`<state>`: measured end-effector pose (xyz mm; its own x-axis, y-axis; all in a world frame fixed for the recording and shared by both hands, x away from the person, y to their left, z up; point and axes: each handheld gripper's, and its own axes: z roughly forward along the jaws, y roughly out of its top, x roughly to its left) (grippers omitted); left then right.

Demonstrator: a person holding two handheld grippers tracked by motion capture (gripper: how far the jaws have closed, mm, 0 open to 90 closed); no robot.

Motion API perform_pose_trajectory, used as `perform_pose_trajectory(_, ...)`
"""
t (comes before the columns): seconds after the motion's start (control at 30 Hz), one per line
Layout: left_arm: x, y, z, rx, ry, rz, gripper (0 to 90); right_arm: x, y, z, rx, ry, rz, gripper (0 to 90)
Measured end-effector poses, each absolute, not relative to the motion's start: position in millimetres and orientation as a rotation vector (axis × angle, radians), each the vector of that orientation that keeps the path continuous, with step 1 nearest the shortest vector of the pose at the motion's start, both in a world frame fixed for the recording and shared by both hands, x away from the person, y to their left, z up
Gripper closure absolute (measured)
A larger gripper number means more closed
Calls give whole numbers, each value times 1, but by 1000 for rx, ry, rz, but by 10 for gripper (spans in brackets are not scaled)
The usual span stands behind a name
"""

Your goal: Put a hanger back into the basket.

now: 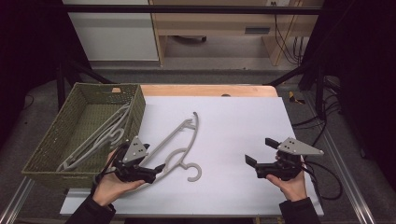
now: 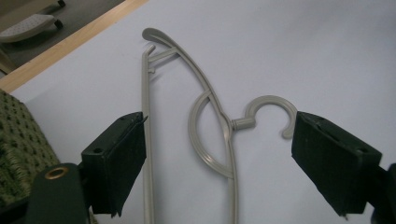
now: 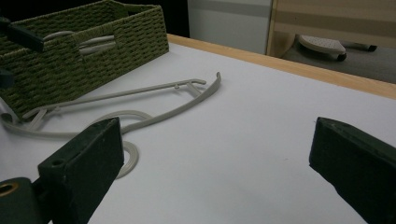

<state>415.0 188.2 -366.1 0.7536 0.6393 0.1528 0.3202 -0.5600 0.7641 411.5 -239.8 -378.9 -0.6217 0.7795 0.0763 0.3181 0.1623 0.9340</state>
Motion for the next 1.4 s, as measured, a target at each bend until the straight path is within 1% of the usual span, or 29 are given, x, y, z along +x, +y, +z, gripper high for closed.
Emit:
perform_pose_trajectory(0.27,420,170,-375,2217,704,509,186,411,-241,-379,1045,2014,1456,34)
perform_pose_trajectory(0.43,430,159,-384,2282,709,451,225,411,-241,-380,1045,2018,1450,35)
perform_pose_trajectory(0.53,434,155,-386,2316,715,443,250,411,-241,-380,1041,2019,1452,35)
perform_pose_trajectory(0.57,440,150,-389,2355,719,431,261,411,-242,-380,1039,2020,1452,35)
perform_pose_trajectory(0.73,447,143,-397,2385,735,412,315,411,-242,-381,1039,2022,1451,36)
perform_pose_trajectory(0.83,454,137,-404,2463,734,409,350,411,-242,-381,1046,2021,1455,36)
perform_pose_trajectory(1.07,462,128,-421,2544,752,382,435,412,-241,-381,1046,2033,1452,36)
perform_pose_trajectory(1.1,466,126,-426,2576,760,371,452,412,-241,-382,1044,2035,1452,36)
perform_pose_trajectory(1.37,472,121,-440,2635,768,356,569,412,-241,-381,1048,2032,1458,36)
perform_pose_trajectory(1.4,473,120,-441,2638,768,356,569,412,-241,-381,1048,2032,1458,36)
